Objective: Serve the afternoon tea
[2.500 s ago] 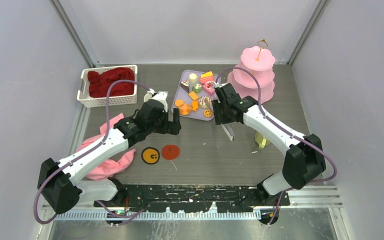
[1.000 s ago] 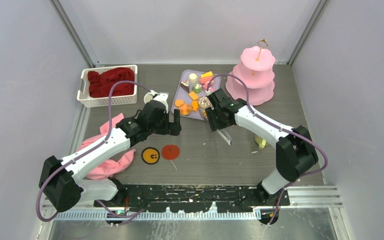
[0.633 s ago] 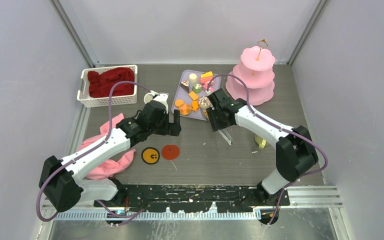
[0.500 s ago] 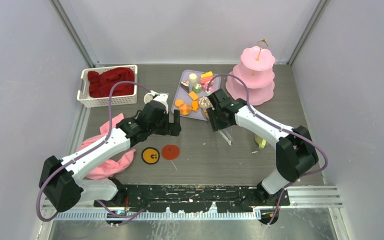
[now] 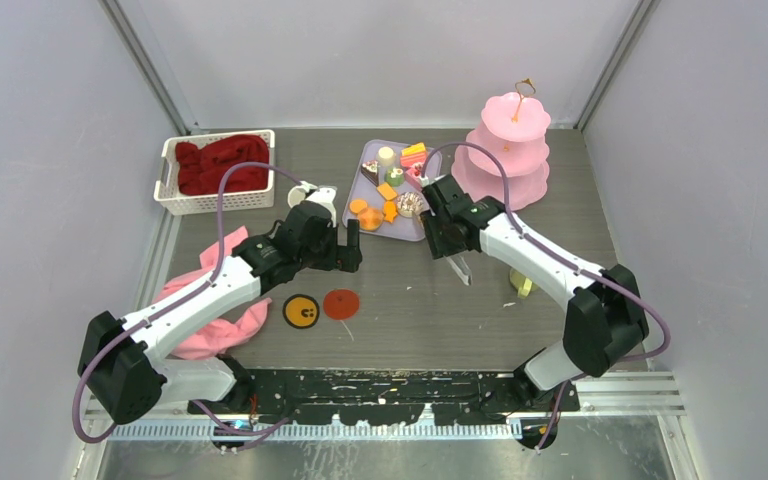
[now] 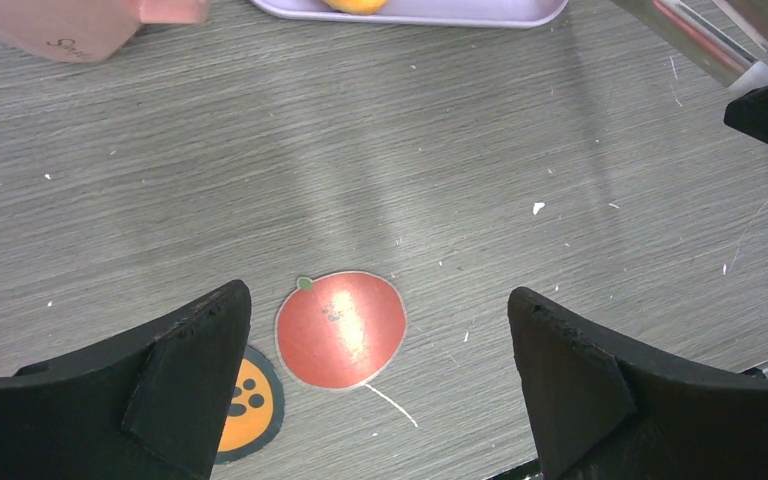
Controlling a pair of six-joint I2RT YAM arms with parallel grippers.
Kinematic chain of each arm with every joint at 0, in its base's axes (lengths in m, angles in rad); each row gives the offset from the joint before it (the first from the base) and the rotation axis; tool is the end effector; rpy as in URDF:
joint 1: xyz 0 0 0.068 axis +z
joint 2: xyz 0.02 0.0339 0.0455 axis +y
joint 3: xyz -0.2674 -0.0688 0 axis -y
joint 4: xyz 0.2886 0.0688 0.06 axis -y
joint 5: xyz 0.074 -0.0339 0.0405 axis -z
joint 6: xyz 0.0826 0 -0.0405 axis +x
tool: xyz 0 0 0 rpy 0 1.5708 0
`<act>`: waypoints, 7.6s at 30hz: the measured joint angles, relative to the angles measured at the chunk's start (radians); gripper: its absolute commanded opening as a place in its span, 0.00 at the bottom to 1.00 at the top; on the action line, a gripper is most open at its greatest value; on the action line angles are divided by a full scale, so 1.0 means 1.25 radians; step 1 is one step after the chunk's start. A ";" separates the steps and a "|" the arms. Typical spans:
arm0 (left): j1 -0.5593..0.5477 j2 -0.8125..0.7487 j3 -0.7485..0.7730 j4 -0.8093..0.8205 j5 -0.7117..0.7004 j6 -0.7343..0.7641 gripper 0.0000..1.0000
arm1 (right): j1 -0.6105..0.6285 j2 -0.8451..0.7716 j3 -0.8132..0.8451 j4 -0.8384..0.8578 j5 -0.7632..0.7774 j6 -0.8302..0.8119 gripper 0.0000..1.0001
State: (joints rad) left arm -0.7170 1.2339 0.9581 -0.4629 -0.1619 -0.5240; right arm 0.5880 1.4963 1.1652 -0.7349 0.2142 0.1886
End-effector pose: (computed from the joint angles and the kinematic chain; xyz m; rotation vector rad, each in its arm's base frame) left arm 0.2655 -0.2138 0.2403 0.1419 2.3355 -0.4464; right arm 0.3154 0.1892 0.2077 -0.4444 2.5586 -0.0048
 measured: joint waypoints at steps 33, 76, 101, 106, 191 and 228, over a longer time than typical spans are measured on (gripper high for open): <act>0.005 0.000 0.000 0.002 0.006 0.000 0.99 | -0.205 -0.045 0.111 0.023 -0.009 -0.021 0.30; 0.005 0.027 -0.001 0.002 0.029 0.000 0.99 | -0.357 0.128 0.186 0.166 -0.052 0.005 0.56; 0.009 0.063 -0.009 0.023 0.047 0.004 0.99 | -0.357 -0.245 -0.018 0.120 -0.101 0.040 0.49; 0.009 0.063 -0.008 0.024 0.046 0.002 1.00 | -0.326 -0.307 -0.040 0.091 -0.139 0.049 0.48; 0.109 -0.008 -0.074 0.044 0.089 -0.122 0.99 | -0.017 -0.075 -0.097 0.233 -0.041 0.059 0.12; 0.110 -0.008 -0.074 0.044 0.085 -0.120 0.99 | -0.303 -0.071 0.323 0.040 -0.052 -0.030 0.10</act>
State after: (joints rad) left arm -0.5800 1.2240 0.8650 -0.4084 -0.0555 -0.6735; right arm 0.2096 1.4071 1.5688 -0.6849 0.1490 0.1513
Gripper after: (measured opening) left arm 0.987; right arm 0.462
